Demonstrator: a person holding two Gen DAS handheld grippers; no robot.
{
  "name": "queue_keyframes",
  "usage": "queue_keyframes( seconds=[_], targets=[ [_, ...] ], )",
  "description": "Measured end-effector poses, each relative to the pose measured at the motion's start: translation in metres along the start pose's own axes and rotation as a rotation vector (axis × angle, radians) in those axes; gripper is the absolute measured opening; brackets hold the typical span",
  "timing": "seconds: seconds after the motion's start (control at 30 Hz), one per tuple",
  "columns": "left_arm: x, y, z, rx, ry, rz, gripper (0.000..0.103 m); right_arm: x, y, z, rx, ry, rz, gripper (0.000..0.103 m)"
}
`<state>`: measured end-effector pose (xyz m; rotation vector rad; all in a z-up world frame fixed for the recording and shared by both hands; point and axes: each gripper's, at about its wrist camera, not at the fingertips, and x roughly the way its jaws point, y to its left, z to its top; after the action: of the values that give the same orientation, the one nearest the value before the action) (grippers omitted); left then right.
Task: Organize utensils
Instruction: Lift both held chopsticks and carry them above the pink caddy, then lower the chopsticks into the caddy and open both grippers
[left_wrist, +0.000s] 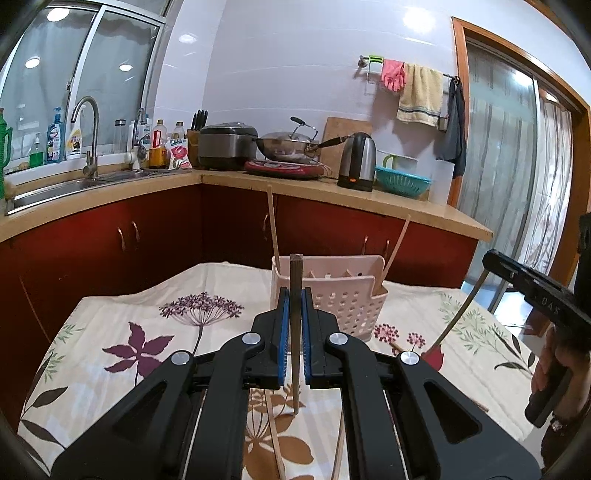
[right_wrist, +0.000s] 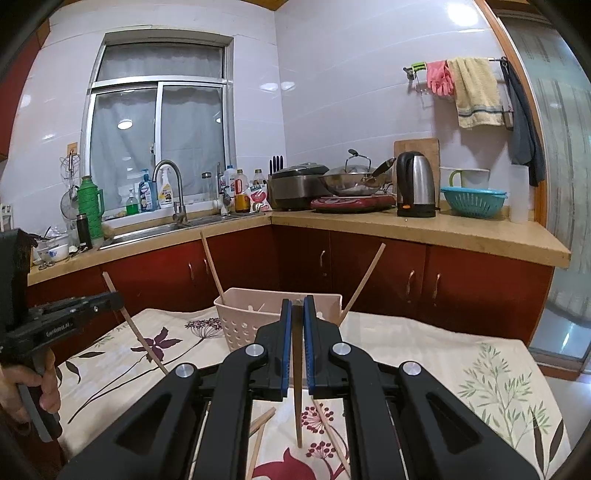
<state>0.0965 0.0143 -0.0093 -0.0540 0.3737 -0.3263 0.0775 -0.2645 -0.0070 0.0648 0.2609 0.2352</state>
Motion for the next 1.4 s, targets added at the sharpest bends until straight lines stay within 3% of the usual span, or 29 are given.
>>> queue_keyframes(
  seconds=[0.27,0.6,0.8,1.17,1.4],
  targets=[
    [-0.001,-0.008,0.032,0.016,-0.067,-0.028,0.007,-0.004,-0.006,0.026,0.021,-0.059,0.033,0.007],
    [-0.005,-0.023,0.086,0.061,-0.195,-0.043,0.007,-0.007,-0.014,0.085,0.011,-0.222,0.053,0.007],
    [0.008,-0.026,0.111,0.072,-0.25,-0.031,0.007,0.008,-0.02,0.107,0.011,-0.271,0.056,0.007],
    [0.055,-0.026,0.139,0.09,-0.291,0.003,0.007,0.053,-0.032,0.113,0.024,-0.27,0.055,0.007],
    [0.092,-0.02,0.117,0.061,-0.216,-0.012,0.007,0.087,-0.047,0.092,0.082,-0.205,0.053,0.007]
  ],
)
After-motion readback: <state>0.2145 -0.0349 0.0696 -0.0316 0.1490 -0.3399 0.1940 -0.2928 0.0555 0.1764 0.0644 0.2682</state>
